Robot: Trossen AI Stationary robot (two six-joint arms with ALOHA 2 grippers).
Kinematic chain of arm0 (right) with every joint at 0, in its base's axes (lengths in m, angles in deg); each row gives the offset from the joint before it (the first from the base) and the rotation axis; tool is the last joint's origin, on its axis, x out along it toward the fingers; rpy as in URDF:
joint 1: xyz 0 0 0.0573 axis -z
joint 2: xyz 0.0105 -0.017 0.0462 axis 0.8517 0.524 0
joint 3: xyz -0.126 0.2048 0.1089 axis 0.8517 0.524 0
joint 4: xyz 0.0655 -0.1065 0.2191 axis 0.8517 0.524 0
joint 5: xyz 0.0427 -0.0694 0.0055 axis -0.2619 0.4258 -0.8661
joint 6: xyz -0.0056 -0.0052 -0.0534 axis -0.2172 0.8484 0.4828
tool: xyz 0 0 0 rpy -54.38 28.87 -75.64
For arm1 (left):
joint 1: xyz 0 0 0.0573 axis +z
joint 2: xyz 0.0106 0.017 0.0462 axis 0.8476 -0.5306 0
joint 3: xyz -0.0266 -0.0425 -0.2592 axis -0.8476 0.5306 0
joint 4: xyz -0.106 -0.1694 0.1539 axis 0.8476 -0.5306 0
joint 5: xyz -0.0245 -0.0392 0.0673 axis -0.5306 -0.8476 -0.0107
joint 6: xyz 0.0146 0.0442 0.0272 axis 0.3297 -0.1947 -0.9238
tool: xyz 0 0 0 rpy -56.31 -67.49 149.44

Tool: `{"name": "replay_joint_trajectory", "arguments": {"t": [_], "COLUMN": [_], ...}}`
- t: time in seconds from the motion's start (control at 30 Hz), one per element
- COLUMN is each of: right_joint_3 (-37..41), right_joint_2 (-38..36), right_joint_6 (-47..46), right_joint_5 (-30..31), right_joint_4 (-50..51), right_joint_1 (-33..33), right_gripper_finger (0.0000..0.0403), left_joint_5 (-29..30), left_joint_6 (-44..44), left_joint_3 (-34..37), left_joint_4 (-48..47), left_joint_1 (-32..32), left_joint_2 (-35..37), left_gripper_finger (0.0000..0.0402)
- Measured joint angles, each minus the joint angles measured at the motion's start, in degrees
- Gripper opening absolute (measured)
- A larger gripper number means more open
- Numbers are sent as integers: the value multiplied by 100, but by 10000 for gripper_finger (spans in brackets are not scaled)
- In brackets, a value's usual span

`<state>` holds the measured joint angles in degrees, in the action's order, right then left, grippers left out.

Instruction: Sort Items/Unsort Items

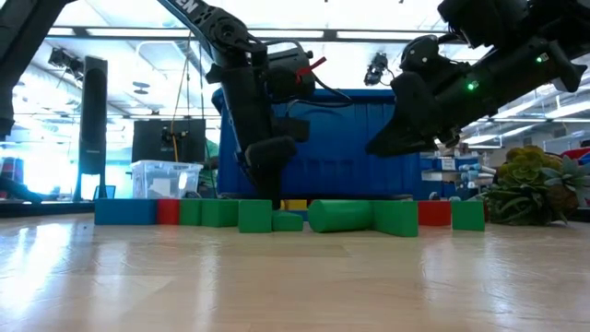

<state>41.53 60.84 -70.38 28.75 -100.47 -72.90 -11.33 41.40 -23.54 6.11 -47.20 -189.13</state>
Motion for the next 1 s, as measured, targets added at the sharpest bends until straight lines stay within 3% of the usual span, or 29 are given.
{"name": "replay_joint_trajectory", "arguments": {"t": [0.13,0.23,0.5,0.73,0.9,1.0], "right_joint_3": [0,0,0,0,0,0], "right_joint_2": [1,0,0,0,0,0], "right_joint_6": [0,0,2,3,20,20], "right_joint_5": [-30,-35,-48,-47,-46,-46], "right_joint_4": [2,7,9,-2,-22,-24], "right_joint_1": [0,0,0,0,0,0], "right_gripper_finger": [171,171,171,171,171,171], "left_joint_5": [719,898,535,-326,-312,9], "left_joint_6": [-129,-218,-252,-15,58,60], "left_joint_3": [-172,-175,110,137,136,136], "left_joint_4": [-199,-375,-115,8,-15,-24], "left_joint_1": [-80,-102,-102,-17,55,55], "left_joint_2": [-3,-3,28,15,-11,-17], "left_gripper_finger": [183,183,183,183,183,183]}}
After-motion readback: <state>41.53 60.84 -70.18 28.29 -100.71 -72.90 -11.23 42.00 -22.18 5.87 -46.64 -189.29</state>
